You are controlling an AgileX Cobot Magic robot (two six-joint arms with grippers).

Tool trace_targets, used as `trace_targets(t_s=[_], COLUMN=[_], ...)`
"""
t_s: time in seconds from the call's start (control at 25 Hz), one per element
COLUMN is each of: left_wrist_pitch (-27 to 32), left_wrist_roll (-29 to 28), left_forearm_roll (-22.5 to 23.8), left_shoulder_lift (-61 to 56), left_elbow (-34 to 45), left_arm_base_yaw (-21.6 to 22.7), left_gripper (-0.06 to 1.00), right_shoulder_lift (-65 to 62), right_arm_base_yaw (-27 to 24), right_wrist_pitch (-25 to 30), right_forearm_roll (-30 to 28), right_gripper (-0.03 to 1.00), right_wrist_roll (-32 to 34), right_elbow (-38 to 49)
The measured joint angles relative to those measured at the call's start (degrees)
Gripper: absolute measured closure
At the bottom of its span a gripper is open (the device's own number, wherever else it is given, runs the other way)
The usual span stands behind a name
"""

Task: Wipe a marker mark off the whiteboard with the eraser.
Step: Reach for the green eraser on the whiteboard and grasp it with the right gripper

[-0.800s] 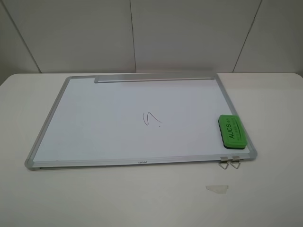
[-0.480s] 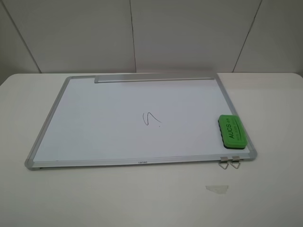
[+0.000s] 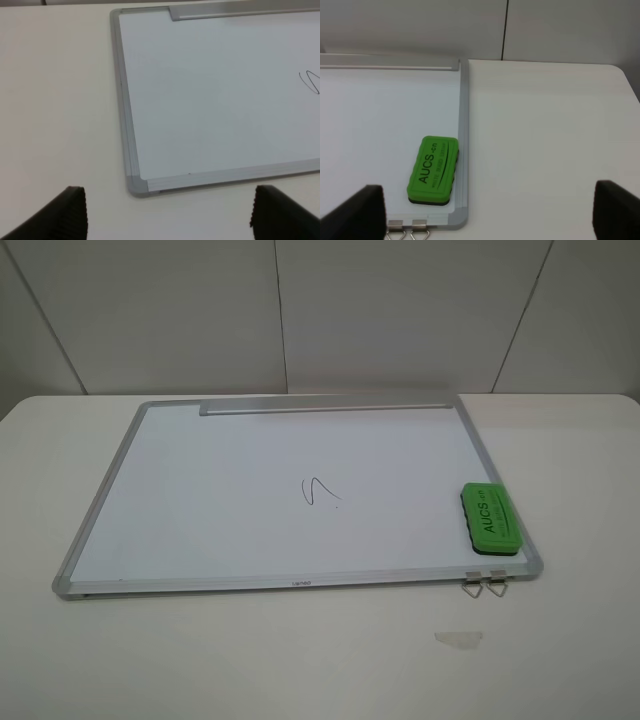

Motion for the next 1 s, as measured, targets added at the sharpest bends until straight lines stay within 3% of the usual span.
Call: trace_targets(t_s=[0.68,1.0], left_wrist_pitch=[0.0,0.0], left_wrist_roll=[0.0,0.0], left_forearm_roll=[0.0,0.0], left_shoulder_lift=[0.0,0.0], left_elbow=[0.0,0.0], left_arm_base_yaw=[0.0,0.0], left_gripper=[0.26,0.26], right_shoulder_lift=[0.0,0.0], right_arm_base_yaw=[0.3,1.3], right_wrist_pitch=[0.0,0.0], right_forearm_roll=[0.0,2.6], right_gripper=[0.14,0.14], right_wrist_roll=[0.0,0.0], right_elbow=[0.0,0.0])
